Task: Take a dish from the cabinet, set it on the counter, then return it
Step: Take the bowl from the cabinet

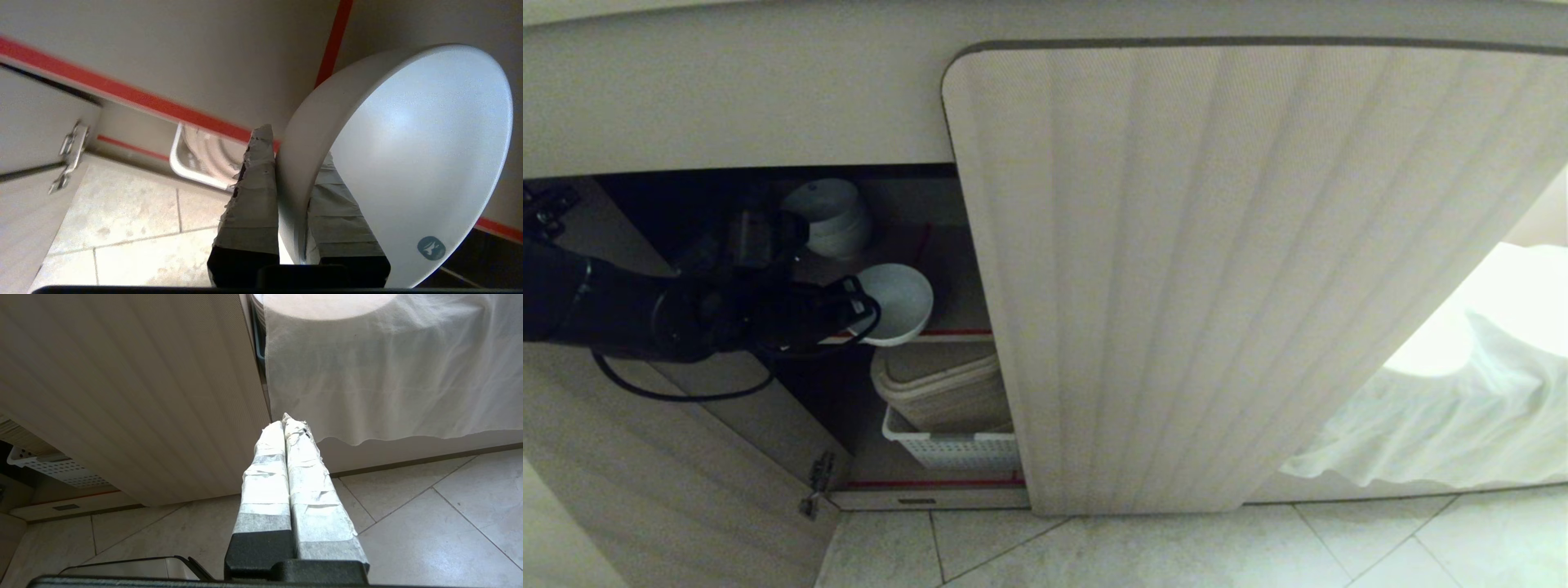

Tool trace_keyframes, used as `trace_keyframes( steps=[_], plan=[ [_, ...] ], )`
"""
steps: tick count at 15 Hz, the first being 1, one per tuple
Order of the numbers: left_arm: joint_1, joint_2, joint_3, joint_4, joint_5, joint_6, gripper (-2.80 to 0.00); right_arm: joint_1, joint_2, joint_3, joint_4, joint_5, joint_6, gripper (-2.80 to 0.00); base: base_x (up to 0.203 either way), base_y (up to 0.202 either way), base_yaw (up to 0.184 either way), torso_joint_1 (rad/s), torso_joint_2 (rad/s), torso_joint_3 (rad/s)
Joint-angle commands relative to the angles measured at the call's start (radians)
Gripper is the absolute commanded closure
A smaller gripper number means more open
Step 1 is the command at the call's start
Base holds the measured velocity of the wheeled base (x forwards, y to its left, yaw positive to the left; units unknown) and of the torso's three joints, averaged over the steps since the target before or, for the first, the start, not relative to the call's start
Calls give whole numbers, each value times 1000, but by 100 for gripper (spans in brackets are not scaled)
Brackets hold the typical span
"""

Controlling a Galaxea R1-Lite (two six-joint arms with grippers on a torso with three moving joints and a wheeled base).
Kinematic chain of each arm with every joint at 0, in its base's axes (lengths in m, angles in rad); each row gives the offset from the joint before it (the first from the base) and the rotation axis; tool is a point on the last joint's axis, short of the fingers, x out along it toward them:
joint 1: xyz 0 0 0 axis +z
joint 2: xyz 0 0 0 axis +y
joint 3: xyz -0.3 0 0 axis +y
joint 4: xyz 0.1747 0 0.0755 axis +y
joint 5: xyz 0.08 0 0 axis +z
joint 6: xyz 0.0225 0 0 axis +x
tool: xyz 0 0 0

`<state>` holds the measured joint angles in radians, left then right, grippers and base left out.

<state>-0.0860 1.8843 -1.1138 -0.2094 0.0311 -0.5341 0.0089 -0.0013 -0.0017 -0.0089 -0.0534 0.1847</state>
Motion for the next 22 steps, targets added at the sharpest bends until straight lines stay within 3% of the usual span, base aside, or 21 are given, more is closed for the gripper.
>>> trace_keyframes(
  steps=[1, 22],
  plan=[
    [-1, -29, 34, -3, 0, -3, 0, 0, 1, 0, 0, 0, 1, 0, 0, 0, 0, 0, 0, 0],
    [-56, -211, 298, -5, -3, -26, 0, 0, 1, 0, 0, 0, 1, 0, 0, 0, 0, 0, 0, 0]
  ],
)
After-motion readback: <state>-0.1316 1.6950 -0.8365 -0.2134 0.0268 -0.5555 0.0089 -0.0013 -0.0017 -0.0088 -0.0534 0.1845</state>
